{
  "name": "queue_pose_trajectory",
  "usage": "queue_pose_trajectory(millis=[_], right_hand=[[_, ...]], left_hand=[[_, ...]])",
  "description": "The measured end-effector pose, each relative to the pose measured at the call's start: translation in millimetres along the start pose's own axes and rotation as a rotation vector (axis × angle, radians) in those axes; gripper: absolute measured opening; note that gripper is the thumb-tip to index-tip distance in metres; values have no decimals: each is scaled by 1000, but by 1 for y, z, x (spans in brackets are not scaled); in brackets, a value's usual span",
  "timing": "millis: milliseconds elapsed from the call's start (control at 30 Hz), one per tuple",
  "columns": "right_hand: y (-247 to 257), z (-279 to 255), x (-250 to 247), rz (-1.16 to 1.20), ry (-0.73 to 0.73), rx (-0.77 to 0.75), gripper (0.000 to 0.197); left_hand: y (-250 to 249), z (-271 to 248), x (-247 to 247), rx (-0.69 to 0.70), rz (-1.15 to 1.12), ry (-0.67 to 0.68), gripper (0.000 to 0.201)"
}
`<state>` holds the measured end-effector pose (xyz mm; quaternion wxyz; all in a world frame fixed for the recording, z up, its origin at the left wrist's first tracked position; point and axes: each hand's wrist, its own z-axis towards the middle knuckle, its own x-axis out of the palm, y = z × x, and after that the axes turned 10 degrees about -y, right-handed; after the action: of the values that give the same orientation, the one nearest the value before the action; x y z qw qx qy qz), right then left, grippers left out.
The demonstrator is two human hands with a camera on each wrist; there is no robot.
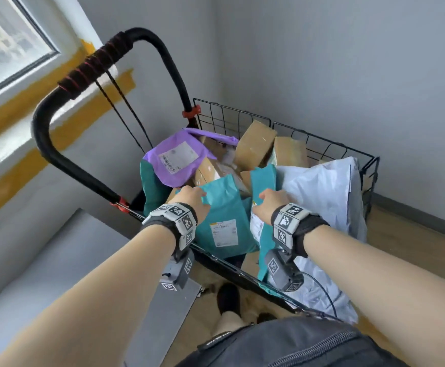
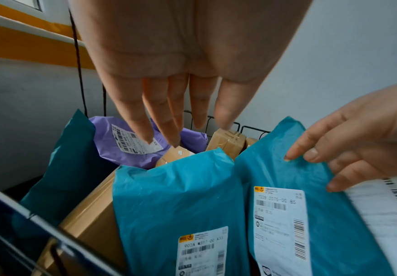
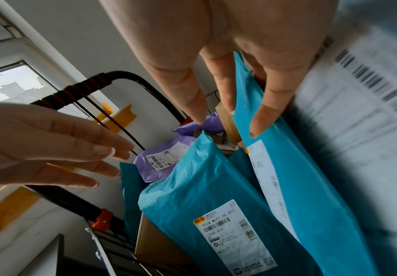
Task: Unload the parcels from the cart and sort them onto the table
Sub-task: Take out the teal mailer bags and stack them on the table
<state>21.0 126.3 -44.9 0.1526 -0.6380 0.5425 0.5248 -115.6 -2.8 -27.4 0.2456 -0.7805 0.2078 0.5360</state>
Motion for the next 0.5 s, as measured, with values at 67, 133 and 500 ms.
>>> queue_pose_trajectory(millis=[67, 133, 500], right_hand=[[9, 9, 4, 4, 33, 42, 41], [17, 17, 6, 37, 49, 73, 29], [16, 36, 9, 19, -36, 82, 32]], left_hand=[[7, 21, 2, 5, 11, 19, 49], [12, 39, 3, 16, 13, 60, 53], [15, 90, 30, 72, 44, 243, 101]])
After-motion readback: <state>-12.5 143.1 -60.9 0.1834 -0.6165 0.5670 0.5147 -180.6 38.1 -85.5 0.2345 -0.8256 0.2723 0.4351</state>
